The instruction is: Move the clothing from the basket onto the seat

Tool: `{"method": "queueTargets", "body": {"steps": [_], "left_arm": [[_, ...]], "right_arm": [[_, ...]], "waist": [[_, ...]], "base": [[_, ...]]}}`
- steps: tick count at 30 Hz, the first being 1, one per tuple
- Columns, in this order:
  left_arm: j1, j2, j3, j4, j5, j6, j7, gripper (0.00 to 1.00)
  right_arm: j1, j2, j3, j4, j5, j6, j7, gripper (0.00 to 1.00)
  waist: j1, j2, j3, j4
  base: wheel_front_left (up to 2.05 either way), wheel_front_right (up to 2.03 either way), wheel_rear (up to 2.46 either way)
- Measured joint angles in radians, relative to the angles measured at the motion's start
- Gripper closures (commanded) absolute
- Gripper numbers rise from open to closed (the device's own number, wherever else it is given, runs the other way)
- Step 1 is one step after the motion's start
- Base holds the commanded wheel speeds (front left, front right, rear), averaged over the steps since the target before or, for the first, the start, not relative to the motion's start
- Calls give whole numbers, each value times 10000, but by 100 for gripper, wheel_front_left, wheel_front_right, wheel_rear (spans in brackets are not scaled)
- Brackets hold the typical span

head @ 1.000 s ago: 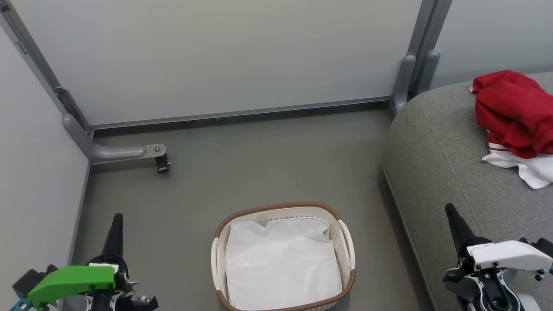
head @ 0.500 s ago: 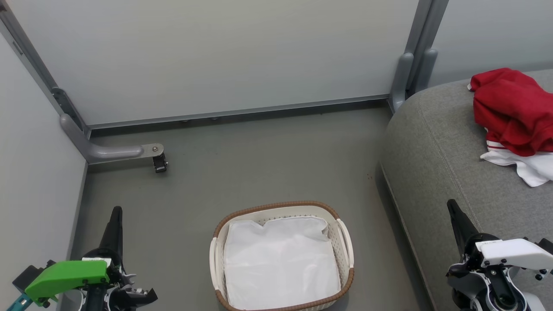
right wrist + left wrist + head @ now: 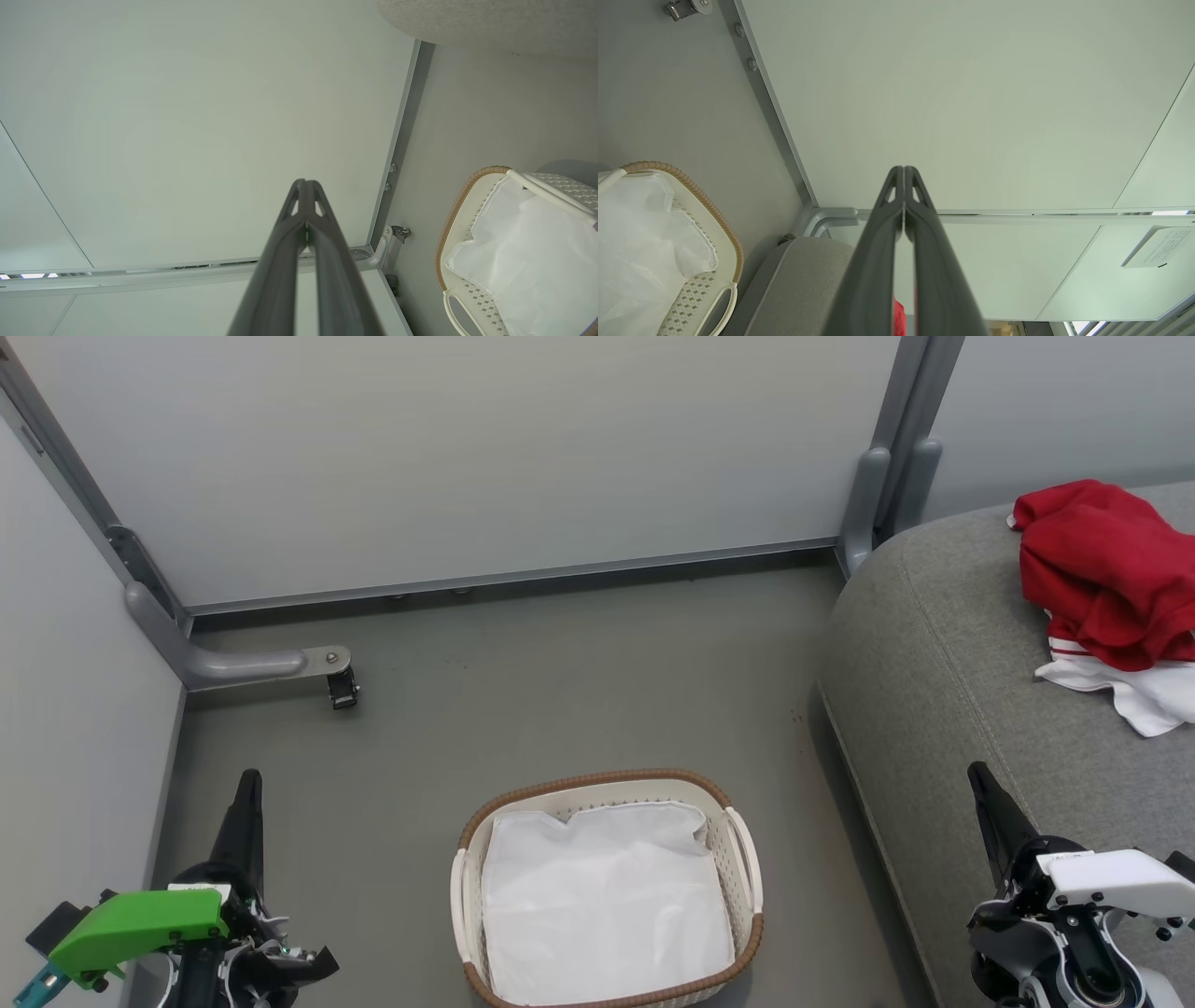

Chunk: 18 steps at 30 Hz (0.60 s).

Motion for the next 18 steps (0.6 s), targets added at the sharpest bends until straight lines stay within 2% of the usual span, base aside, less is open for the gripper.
{"method": "queueTargets", "body": {"steps": [18], "left_arm": [[0, -2, 0, -2, 0, 0, 0, 100]], "right_arm": [[-1, 0, -2, -2, 0, 0, 0, 100]], "waist": [[0, 0, 0, 0]], "base": [[0, 0, 0]]}}
